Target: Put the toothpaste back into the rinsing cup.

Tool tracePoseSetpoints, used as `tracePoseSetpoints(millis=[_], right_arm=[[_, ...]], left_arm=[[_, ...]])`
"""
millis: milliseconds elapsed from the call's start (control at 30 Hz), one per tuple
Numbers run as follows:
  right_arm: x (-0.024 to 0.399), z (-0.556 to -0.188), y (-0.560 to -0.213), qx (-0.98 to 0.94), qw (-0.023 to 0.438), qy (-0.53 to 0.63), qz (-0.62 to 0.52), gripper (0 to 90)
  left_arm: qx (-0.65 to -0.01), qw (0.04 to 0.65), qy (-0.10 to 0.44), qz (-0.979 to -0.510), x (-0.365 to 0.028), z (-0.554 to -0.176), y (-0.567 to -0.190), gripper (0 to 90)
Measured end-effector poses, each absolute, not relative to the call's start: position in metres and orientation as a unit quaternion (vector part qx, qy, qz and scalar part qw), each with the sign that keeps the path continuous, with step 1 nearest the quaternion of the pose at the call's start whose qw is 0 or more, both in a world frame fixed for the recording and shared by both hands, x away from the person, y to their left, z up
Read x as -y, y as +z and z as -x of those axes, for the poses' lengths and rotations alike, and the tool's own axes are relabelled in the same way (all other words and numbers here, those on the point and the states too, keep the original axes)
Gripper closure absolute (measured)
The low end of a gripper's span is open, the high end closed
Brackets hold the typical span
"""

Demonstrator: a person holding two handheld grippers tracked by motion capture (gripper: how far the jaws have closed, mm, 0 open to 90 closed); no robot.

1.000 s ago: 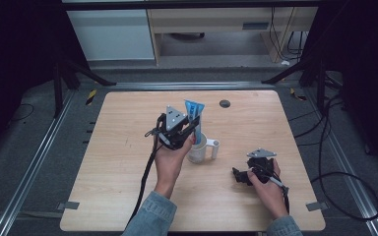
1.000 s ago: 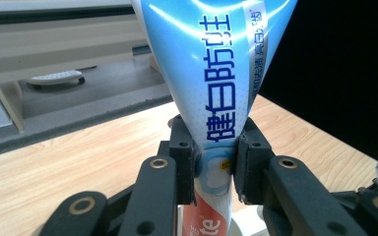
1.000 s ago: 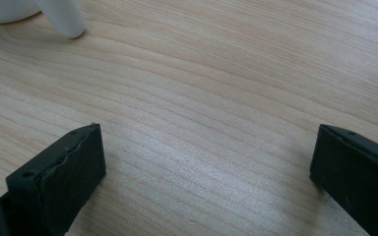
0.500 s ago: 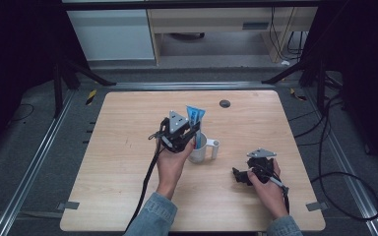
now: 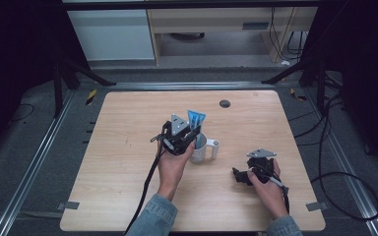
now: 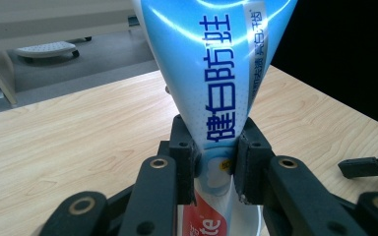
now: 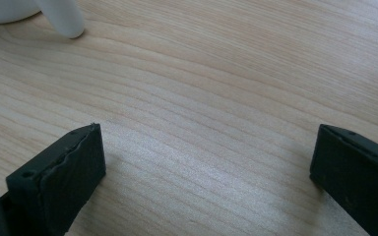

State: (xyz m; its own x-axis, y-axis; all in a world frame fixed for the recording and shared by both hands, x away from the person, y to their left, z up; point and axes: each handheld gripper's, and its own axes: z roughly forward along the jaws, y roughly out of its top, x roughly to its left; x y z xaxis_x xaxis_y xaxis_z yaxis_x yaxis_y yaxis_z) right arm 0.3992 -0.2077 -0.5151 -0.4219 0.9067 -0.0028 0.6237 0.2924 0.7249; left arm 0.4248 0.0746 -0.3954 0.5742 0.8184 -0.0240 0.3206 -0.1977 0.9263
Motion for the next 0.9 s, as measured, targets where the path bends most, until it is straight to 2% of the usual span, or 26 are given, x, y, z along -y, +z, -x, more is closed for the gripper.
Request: tracePoseSetpoints(millis=[900], right_arm=[[0.2077, -0.3992, -0.5151, -0.775, 0.213, 0.332, -0.494, 0.5]], left_arm=[[-0.394, 0.487, 0.241, -0.741, -0.0744, -0.4269, -0.4057, 72.7]])
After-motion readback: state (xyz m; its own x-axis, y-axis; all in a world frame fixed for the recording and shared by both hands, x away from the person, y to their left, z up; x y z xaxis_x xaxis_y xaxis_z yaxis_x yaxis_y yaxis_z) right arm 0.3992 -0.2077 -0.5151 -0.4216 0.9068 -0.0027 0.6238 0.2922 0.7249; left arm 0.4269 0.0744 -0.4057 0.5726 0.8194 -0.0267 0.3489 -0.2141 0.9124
